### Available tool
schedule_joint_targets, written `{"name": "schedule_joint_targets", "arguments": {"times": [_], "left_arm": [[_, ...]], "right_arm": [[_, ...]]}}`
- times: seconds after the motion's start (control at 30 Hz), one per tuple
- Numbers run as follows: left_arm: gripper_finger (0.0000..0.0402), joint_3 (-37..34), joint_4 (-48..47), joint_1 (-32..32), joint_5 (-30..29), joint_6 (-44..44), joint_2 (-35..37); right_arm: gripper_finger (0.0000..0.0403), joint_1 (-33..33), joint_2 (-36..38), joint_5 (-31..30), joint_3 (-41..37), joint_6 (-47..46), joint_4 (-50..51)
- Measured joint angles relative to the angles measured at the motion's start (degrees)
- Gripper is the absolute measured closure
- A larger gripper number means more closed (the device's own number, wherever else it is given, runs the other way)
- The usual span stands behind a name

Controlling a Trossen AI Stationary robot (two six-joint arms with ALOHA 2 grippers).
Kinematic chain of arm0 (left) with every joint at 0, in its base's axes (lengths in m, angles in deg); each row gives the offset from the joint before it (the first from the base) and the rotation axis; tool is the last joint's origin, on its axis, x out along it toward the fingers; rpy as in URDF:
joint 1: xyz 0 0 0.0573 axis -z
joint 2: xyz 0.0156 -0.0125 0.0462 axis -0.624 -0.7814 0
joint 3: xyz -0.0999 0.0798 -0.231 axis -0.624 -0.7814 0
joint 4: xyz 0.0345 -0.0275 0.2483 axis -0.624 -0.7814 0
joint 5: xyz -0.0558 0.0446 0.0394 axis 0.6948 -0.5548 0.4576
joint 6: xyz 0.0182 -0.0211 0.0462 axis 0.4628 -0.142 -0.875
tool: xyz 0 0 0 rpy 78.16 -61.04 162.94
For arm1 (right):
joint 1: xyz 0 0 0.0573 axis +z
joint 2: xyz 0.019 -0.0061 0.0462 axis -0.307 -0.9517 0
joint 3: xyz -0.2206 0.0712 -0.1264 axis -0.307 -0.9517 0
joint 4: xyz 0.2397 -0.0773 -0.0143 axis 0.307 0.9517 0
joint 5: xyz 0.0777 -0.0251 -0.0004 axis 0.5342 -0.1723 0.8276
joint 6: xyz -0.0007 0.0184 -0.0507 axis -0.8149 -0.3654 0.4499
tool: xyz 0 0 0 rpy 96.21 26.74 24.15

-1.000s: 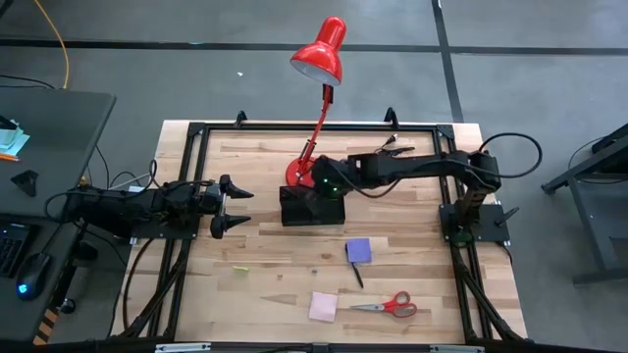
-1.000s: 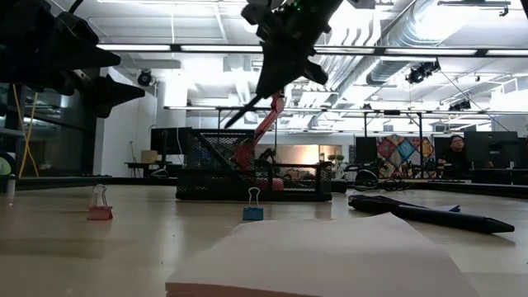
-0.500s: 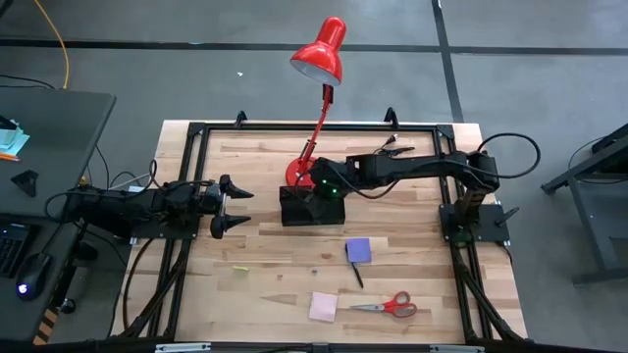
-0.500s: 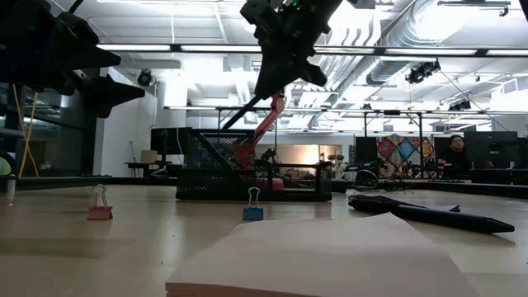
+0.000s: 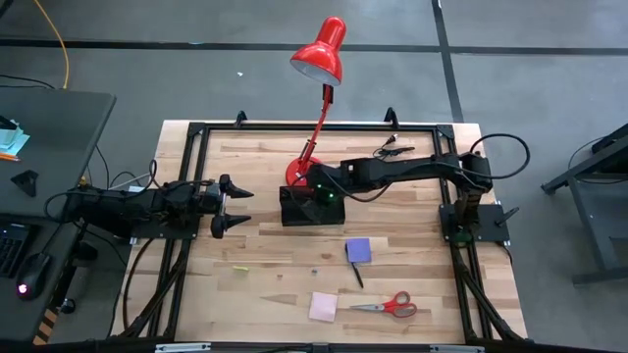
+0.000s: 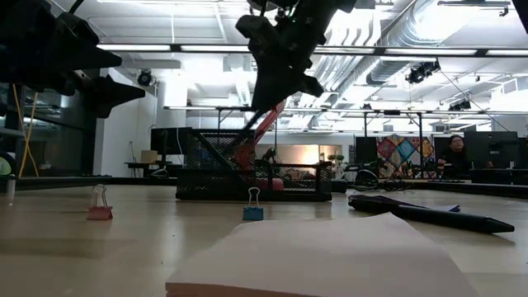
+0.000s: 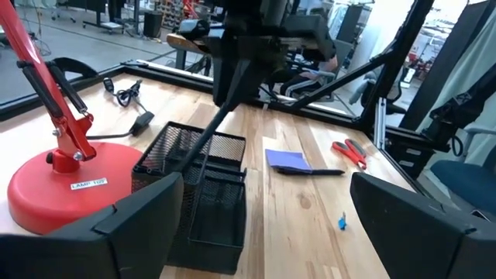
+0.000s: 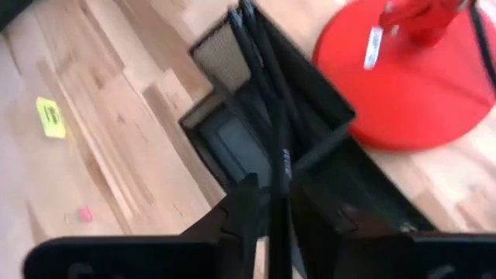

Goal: Pick and place office supplies into organizer
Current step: Put the black pen into the black desk organizer

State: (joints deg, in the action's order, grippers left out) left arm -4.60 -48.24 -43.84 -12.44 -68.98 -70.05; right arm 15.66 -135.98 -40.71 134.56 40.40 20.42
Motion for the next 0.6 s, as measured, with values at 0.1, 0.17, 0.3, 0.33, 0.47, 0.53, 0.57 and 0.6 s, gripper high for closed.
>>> {"name": "schedule_joint_targets", "arguments": {"times": [0.1,0.17,0.3,0.33,0.47,0.53,0.57,0.6], "left_arm": [[0.0043,0.00,-0.02,0.00,0.00,0.00,0.00],[0.0043,0.00,-0.02,0.00,0.00,0.01,0.00],[0.0043,0.00,0.00,0.00,0.00,0.00,0.00],[0.0043,0.00,0.00,-0.01,0.02,0.00,0.00],[0.0043,0.00,0.00,-0.01,0.02,0.00,0.00],[0.0043,0.00,0.00,-0.01,0.02,0.00,0.00],[0.0043,0.00,0.00,0.00,0.02,0.00,0.00],[0.0043,0.00,-0.01,-0.01,0.02,0.00,0.00]], "right_arm": [[0.0313,0.00,0.00,-0.09,0.00,1.73,-2.45],[0.0299,0.00,0.00,-0.09,0.00,3.00,-4.20],[0.0278,0.57,0.00,-1.82,0.00,4.48,-5.53],[0.0275,0.90,0.00,-2.95,0.00,5.54,-5.26],[0.0269,2.21,0.00,-6.86,0.51,7.37,-1.05],[0.0269,3.16,0.00,-9.69,2.50,8.83,1.46],[0.0269,3.89,0.03,-12.12,3.61,9.77,1.65],[0.0269,4.62,0.07,-14.45,4.80,10.47,2.19]]}}
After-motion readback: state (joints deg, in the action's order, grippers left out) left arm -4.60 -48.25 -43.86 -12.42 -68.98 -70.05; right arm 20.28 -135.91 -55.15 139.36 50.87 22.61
